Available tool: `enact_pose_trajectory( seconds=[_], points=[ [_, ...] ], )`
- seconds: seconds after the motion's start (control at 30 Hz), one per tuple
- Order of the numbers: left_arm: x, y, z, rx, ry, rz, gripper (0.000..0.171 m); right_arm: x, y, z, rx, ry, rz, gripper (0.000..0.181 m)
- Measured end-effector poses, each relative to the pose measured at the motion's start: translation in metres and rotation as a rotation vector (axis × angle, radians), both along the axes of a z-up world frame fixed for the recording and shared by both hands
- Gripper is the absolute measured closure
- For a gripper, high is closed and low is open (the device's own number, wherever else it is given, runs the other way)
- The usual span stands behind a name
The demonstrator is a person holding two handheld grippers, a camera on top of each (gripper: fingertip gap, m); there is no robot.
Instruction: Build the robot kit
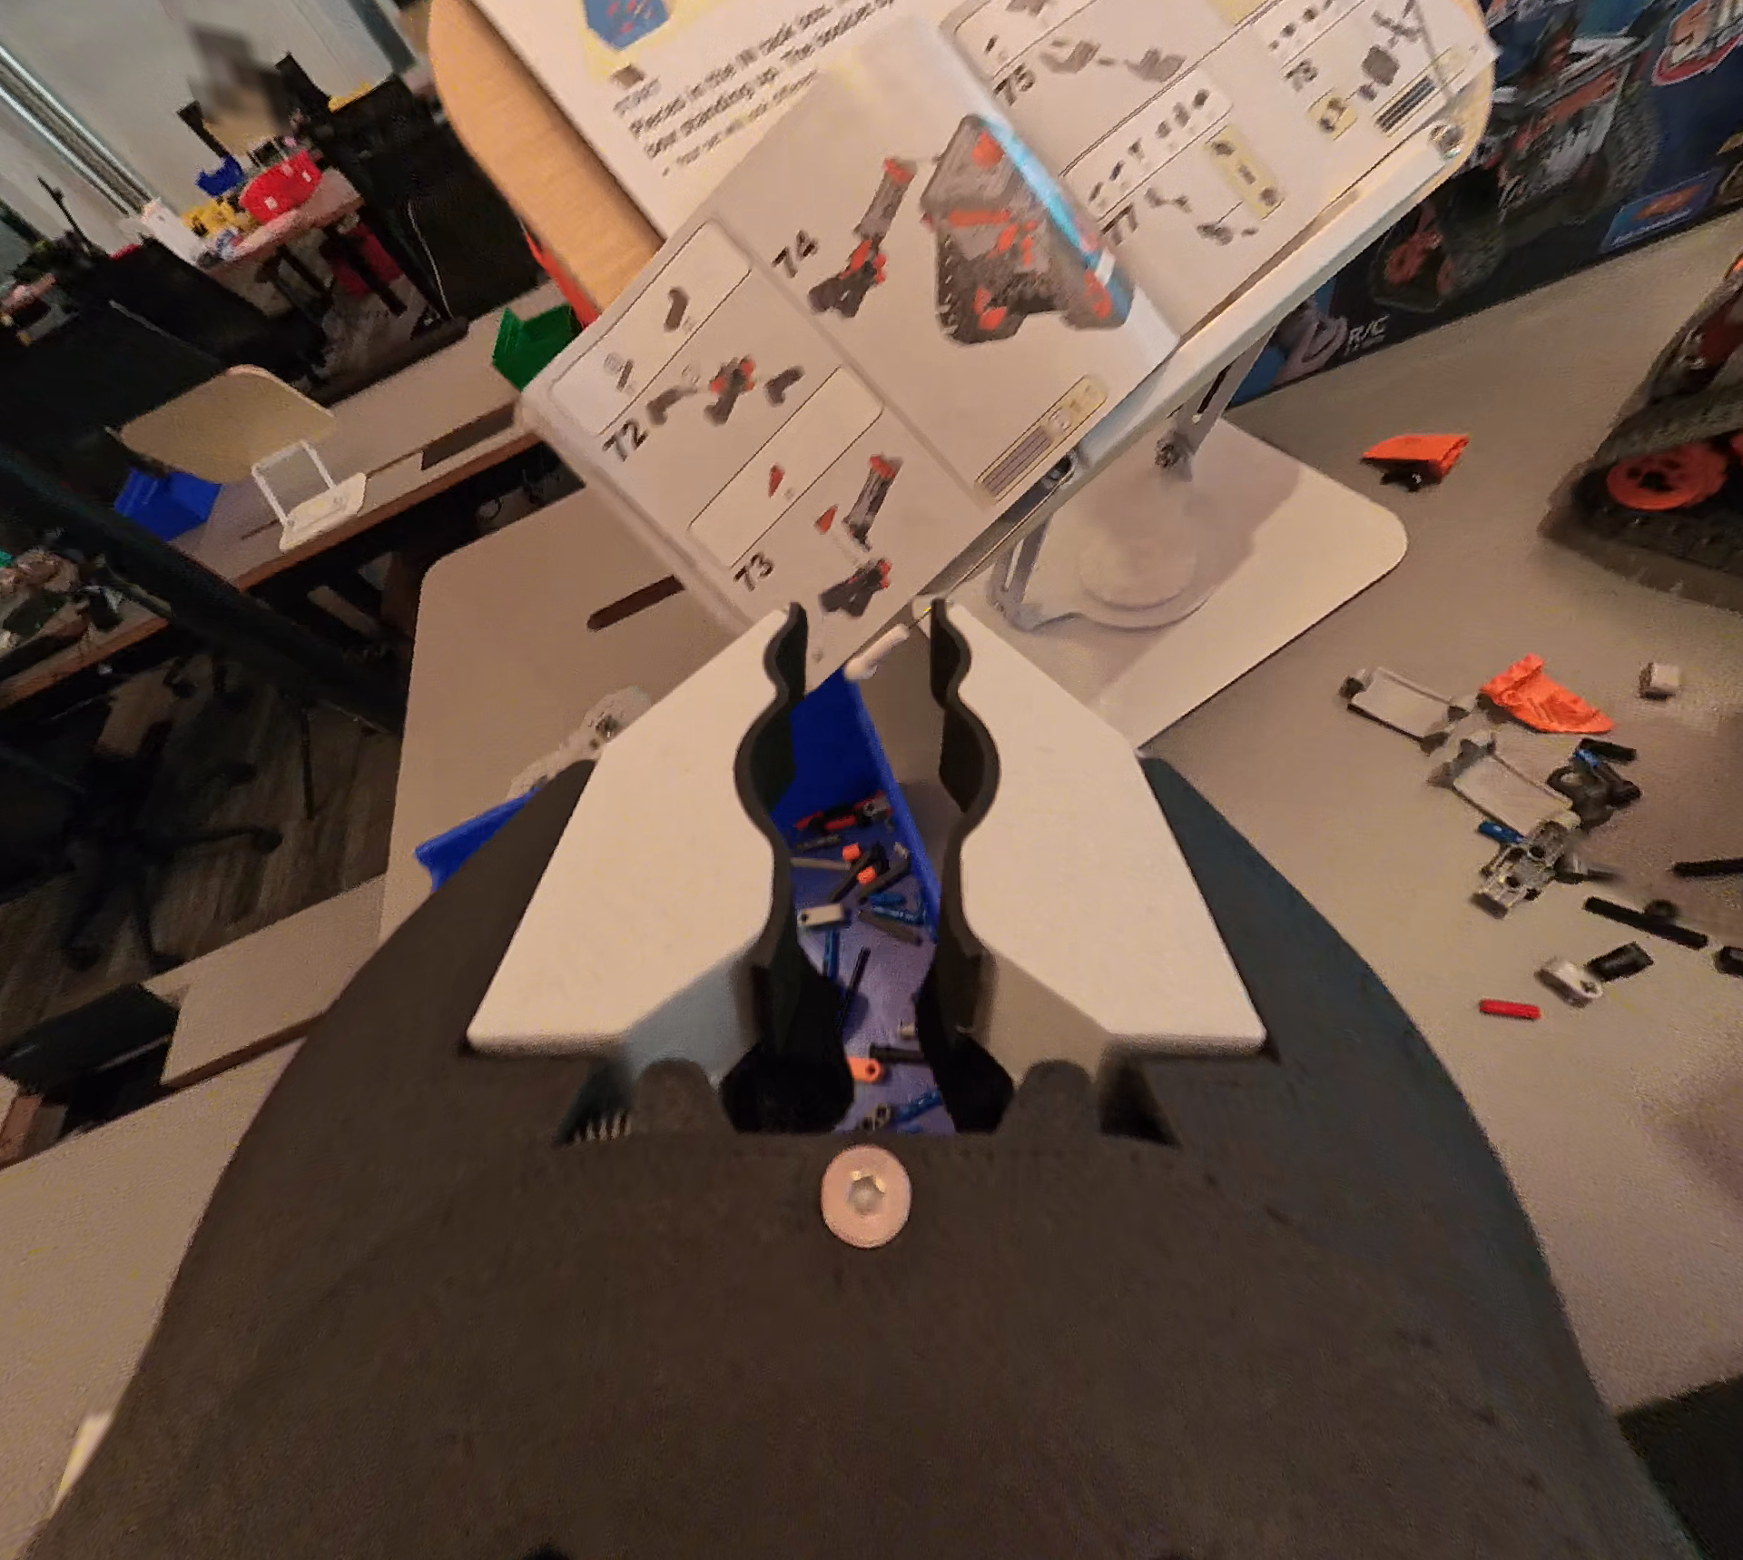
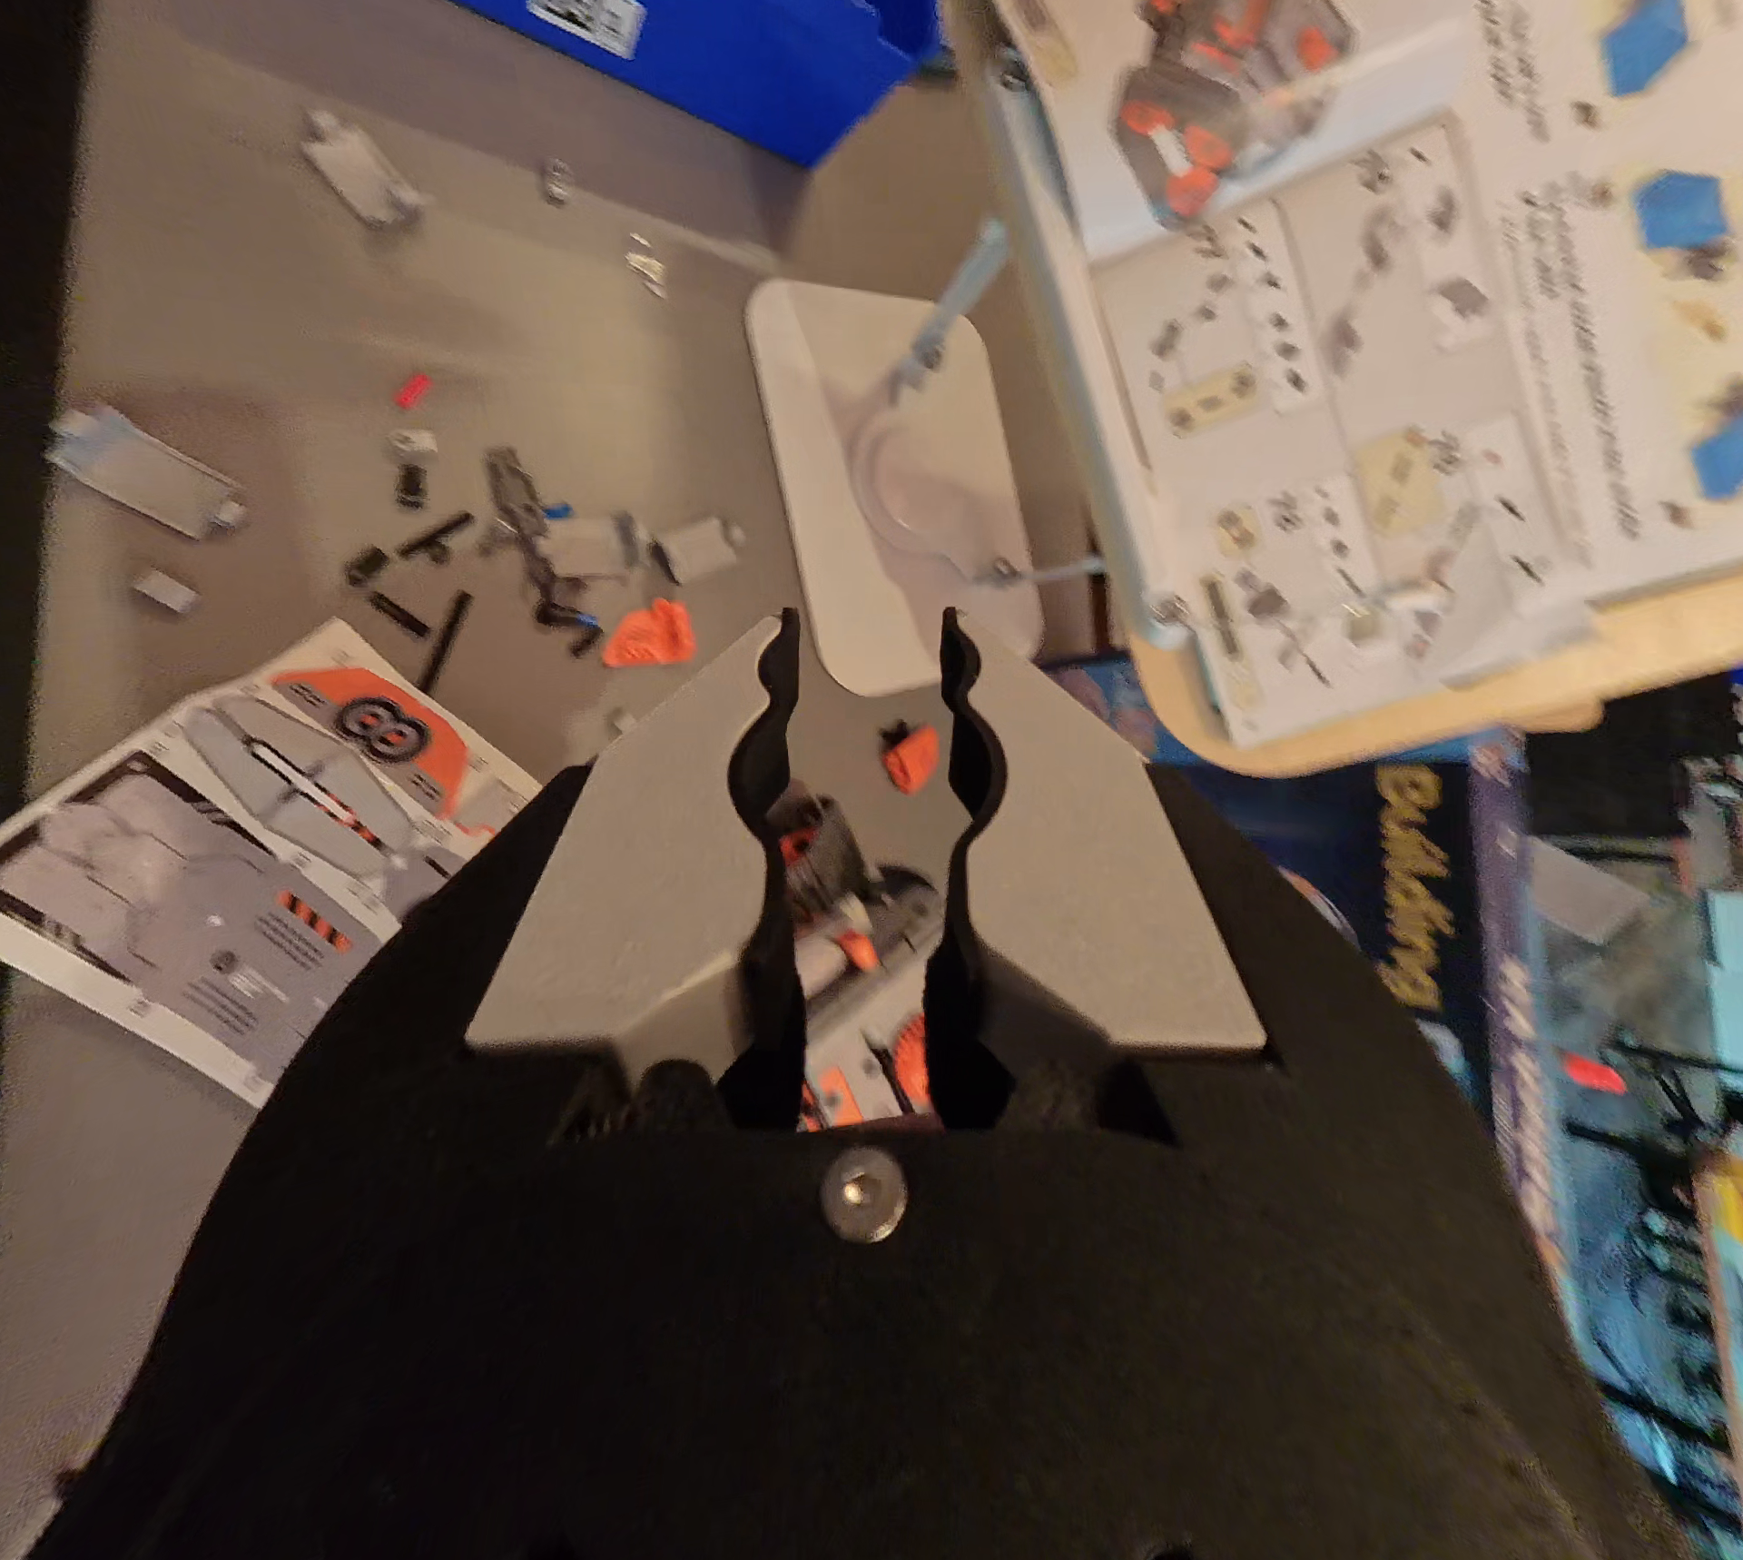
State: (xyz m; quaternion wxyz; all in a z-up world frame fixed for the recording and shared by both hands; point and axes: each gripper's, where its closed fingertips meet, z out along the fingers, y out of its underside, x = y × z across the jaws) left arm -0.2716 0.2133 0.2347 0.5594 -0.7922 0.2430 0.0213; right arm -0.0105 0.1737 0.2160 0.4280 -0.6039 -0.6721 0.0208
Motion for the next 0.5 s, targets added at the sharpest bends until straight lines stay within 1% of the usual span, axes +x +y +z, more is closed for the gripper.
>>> enact_pose_trajectory(
  seconds=[0.07,0.13,0.2,0.23,0.27,0.3,0.33,0.37,0.43,0.5],
  points=[
    [-0.018,0.005,-0.005,-0.037,-0.015,0.027,0.145,-0.027,-0.006,-0.014,-0.031,0.025,0.042,0.152],
    [-0.034,0.024,-0.008,-0.061,-0.070,0.044,0.136,-0.057,-0.001,-0.026,-0.021,0.020,0.074,0.152],
    [-0.043,0.047,-0.016,-0.116,-0.138,0.028,0.129,-0.093,0.006,-0.031,0.013,0.039,0.126,0.155],
    [-0.046,0.058,-0.022,-0.147,-0.188,0.015,0.123,-0.112,0.006,-0.033,0.004,0.055,0.169,0.155],
    [-0.042,0.065,-0.029,-0.218,-0.260,-0.028,0.115,-0.130,0.009,-0.033,0.002,0.077,0.199,0.153],
    [-0.038,0.069,-0.033,-0.265,-0.321,-0.062,0.103,-0.146,0.017,-0.030,0.039,0.094,0.207,0.153],
    [-0.038,0.075,-0.031,-0.266,-0.366,-0.071,0.099,-0.161,0.024,-0.029,0.098,0.085,0.236,0.154],
    [-0.040,0.081,-0.031,-0.260,-0.404,-0.086,0.102,-0.175,0.032,-0.030,0.157,0.074,0.253,0.154],
    [-0.035,0.089,-0.033,-0.296,-0.529,-0.156,0.106,-0.202,0.040,-0.032,0.225,0.054,0.283,0.155],
    [-0.029,0.093,-0.035,-0.321,-0.610,-0.227,0.123,-0.224,0.051,-0.036,0.291,0.032,0.301,0.157]
  ],
)
